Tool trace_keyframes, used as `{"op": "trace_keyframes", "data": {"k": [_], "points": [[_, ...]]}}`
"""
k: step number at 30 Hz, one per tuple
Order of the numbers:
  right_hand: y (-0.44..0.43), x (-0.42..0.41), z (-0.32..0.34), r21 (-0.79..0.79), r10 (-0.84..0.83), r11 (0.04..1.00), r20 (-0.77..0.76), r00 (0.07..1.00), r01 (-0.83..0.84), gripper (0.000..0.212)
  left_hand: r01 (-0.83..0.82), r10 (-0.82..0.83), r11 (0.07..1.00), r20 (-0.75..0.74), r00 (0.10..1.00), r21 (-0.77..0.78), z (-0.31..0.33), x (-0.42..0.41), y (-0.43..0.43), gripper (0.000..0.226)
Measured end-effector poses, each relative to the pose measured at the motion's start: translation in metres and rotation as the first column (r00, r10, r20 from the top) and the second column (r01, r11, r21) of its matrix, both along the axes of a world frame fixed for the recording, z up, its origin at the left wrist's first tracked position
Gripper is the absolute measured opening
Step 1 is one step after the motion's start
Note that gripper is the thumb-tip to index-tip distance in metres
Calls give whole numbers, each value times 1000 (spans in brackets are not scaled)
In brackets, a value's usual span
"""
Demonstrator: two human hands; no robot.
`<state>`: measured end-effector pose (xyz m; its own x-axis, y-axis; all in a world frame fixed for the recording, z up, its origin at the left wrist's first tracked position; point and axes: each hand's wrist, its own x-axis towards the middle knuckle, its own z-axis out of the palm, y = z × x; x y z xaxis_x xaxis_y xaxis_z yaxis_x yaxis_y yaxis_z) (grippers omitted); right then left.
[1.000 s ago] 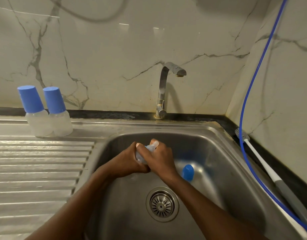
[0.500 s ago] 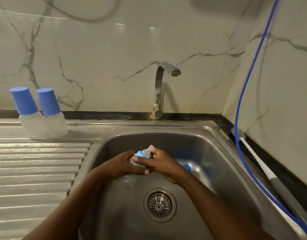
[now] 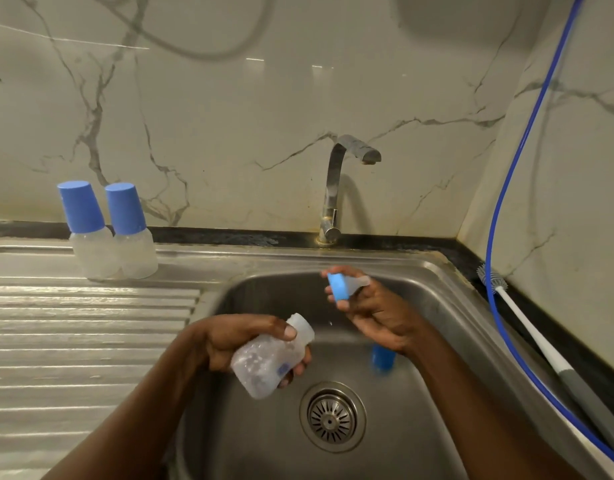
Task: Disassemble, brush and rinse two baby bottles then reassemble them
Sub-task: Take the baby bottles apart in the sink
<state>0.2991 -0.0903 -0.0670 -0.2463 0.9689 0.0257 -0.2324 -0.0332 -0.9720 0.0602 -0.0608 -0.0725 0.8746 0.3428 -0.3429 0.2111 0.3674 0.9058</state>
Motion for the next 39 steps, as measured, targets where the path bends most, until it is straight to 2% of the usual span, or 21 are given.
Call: {"op": "trace_keyframes", "data": {"k": [2,4,5,7,8,9,11,12,15,18,20,22,23,24,26,29,33,35,36,39], "points": [[0,10,-6,-29,-81,996,-15,997,80,45,-141,142,989,20,990,-36,-5,3,1,58],[1,8,-15,-2,-81,997,134,988,82,45,-427,427,904,-13,904,36,-14,10,2,47],[2,3,-18,21,-91,996,193,977,89,45,-516,519,852,-19,855,88,-17,14,2,38],[5,-9,-19,65,-122,992,219,968,110,44,-575,579,807,11,815,135,-18,21,1,18],[6,-14,-18,87,-121,991,212,970,105,44,-592,596,790,28,802,161,-16,22,0,18],[8,-18,-18,107,-117,990,212,970,96,44,-613,620,766,28,784,192,-13,22,-1,30],[9,-20,-19,135,-118,987,242,963,87,43,-608,621,762,17,784,226,-6,24,-5,52],[8,-20,-20,153,-124,985,279,952,84,43,-592,602,775,27,798,221,-4,25,-7,55],[6,-22,-23,182,-97,983,346,933,35,42,-564,566,807,46,823,175,-5,28,-10,46],[3,-29,-23,137,-34,991,285,958,-6,36,-568,567,798,69,821,202,-9,29,-9,41],[4,-37,-24,184,-172,976,328,929,116,34,-591,587,769,95,804,245,-11,30,-7,39],[8,-44,-25,322,-444,890,452,774,322,29,-599,586,754,137,799,270,-12,33,-7,40],[10,-45,-26,382,-545,835,474,691,396,29,-602,582,750,158,798,274,-12,37,-8,41],[11,-46,-26,413,-598,799,466,652,437,29,-609,586,744,171,792,276,-12,40,-9,43],[13,-45,-26,431,-627,776,449,636,461,27,-631,605,730,183,775,263,-11,49,-12,48],[14,-45,-26,446,-618,779,427,660,440,21,-666,631,712,213,746,222,-11,56,-17,46],[15,-50,-23,495,-687,717,383,618,490,25,-697,649,654,254,717,295,-11,56,-15,46],[17,-51,-17,447,-704,707,364,611,548,27,-699,638,624,288,714,349,-12,56,-13,42],[20,-49,-16,369,-708,706,326,627,605,29,-680,615,600,300,729,422,-12,55,-13,38],[25,-31,-14,26,-708,698,176,684,716,36,-526,501,471,276,820,708,-13,60,-15,35]]}}
